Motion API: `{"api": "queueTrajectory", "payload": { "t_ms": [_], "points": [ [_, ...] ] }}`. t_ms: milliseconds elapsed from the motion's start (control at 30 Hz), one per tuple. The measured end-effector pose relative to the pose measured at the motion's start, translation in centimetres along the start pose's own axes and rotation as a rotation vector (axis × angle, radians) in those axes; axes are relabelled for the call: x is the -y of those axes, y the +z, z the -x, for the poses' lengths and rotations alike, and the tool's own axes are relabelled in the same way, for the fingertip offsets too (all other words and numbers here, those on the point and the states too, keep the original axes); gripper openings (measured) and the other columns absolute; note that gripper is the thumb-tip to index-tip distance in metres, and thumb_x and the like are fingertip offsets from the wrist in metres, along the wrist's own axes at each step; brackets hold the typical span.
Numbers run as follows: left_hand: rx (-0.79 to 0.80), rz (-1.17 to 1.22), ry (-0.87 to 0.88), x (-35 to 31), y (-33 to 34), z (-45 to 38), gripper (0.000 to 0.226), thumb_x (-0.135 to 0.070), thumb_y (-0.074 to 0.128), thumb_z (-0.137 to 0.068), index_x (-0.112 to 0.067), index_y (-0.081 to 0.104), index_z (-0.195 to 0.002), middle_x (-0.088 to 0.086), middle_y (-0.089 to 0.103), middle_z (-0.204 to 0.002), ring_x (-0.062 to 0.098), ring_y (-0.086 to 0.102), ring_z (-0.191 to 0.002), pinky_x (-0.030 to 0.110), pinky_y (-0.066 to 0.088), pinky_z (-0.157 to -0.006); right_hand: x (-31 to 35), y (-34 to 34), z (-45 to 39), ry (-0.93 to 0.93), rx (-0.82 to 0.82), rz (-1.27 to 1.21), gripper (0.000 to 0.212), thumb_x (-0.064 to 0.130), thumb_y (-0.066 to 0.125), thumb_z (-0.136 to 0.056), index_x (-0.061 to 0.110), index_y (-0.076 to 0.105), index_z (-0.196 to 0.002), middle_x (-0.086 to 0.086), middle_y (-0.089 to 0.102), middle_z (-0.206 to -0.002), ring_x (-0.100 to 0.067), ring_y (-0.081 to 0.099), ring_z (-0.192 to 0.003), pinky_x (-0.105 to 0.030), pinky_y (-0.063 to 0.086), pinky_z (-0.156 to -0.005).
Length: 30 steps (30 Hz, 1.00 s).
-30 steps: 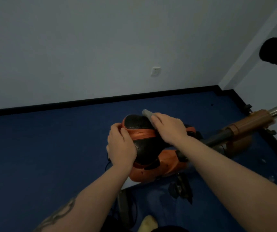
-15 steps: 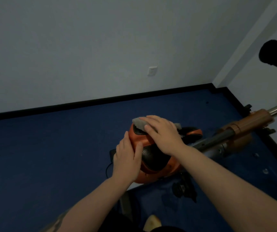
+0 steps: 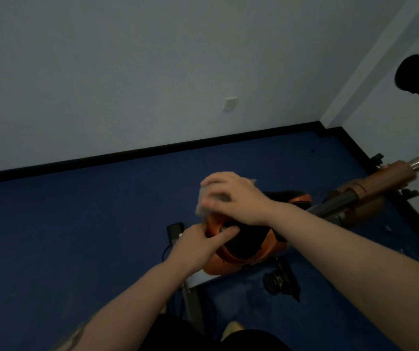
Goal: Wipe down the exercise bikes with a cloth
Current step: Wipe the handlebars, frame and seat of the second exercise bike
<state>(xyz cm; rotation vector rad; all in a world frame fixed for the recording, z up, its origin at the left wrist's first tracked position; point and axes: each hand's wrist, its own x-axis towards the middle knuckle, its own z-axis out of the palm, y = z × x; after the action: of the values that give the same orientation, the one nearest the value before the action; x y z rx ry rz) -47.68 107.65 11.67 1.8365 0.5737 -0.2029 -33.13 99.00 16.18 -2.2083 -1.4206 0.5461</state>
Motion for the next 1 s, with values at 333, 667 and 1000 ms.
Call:
{"api": "queueTrajectory", "payload": {
  "t_ms": [333,667,1000],
  "points": [
    [0.12,0.008,-0.003,-0.5,-0.7,-0.6,0.039,-0.068,0.061,-0.078,-0.03,0.065,-0.081,-0.011,0.068,-0.074,0.005,0.064,-0.07,0.027,0.049,-0.064,2.2,-0.7,-5.1,0.241,0.161,0.142,0.021,0.056,0.064,-0.069,0.037,0.069,-0.076,0.016,0.065,-0.089,-0.012,0.06,-0.091,-0.033,0.047,-0.072],
    [0.121,0.02,-0.023,-0.4,-0.5,-0.3,0.064,-0.085,0.051,-0.063,-0.03,0.067,-0.091,-0.01,0.073,-0.09,0.007,0.068,-0.085,0.031,0.055,-0.083,2.7,-2.4,-6.8,0.384,0.342,0.008,0.025,0.047,0.064,-0.078,0.027,0.077,-0.085,0.005,0.07,-0.082,-0.016,0.062,-0.086,-0.037,0.051,-0.082],
    [0.126,-0.011,-0.033,0.0,-0.6,-0.6,0.078,-0.091,0.052,-0.058,-0.033,0.062,-0.108,-0.013,0.071,-0.102,0.007,0.067,-0.093,0.034,0.053,-0.09,-0.7,-1.8,-2.3,0.356,-0.007,-0.214,0.028,0.059,0.047,-0.09,0.043,0.067,-0.103,0.019,0.065,-0.09,-0.008,0.059,-0.096,-0.034,0.042,-0.081]
  ]
}}
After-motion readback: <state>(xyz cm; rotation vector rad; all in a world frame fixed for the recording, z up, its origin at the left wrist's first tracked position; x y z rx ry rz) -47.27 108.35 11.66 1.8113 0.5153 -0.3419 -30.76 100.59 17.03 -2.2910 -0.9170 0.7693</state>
